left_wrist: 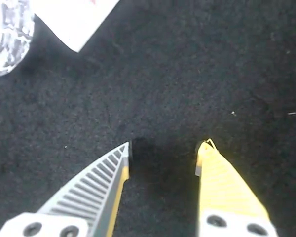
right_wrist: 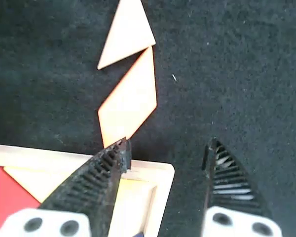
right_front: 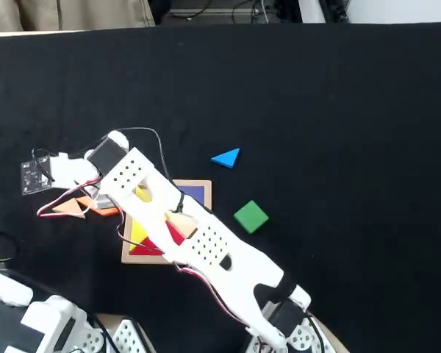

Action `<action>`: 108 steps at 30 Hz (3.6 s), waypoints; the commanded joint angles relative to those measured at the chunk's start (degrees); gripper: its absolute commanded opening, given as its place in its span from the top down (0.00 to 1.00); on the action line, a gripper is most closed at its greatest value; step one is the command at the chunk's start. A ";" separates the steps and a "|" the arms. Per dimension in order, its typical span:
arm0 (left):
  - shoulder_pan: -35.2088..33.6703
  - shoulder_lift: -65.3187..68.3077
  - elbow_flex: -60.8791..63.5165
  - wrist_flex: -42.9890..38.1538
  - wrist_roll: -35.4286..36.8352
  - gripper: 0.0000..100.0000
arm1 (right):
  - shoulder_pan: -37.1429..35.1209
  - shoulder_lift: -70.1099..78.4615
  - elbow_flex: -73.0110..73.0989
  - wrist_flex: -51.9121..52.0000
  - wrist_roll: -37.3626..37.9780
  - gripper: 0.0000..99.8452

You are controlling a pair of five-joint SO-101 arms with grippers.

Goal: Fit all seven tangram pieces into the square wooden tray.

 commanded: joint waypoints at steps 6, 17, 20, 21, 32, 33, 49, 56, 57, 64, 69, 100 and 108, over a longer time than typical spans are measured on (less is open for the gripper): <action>2.68 0.35 2.86 -0.97 0.18 0.77 | -5.45 -1.19 -2.42 2.02 -29.54 0.76; 2.24 0.35 4.62 -1.23 0.09 0.77 | -5.27 3.82 -2.15 -1.67 -41.05 0.76; 2.59 0.35 4.70 -1.32 0.09 0.77 | -5.45 6.02 -2.59 -2.99 -41.14 0.76; 2.68 0.35 4.62 -1.32 0.09 0.77 | -5.27 6.46 -2.59 -3.69 -41.14 0.76; 2.68 0.35 4.53 -1.32 0.18 0.77 | -4.92 6.90 -2.07 -6.59 -41.14 0.89; 2.68 0.35 4.53 -1.32 0.18 0.77 | -4.92 6.90 -2.07 -6.51 -41.14 0.93; 2.77 0.35 4.53 -1.32 0.18 0.77 | 1.14 -6.11 -6.73 2.20 -42.90 0.99; 3.30 0.35 4.26 -1.32 0.18 0.77 | 5.89 -20.62 3.91 2.20 -50.99 0.99; 4.00 0.35 4.26 -1.14 0.18 0.77 | 6.42 -22.99 7.08 2.20 -51.78 0.99; 10.51 0.35 4.79 -0.79 4.22 0.77 | 10.29 -42.07 37.14 1.93 -58.64 0.99; 13.93 -0.18 4.79 -0.79 8.44 0.77 | 12.66 -54.20 55.16 -0.09 -62.59 0.99; 14.02 -26.55 -10.15 23.30 -5.71 0.87 | 14.95 -70.46 117.49 -42.20 -65.67 0.99; 36.70 -39.30 -6.90 23.56 14.33 0.87 | 11.34 -70.46 117.58 -40.18 -55.82 0.99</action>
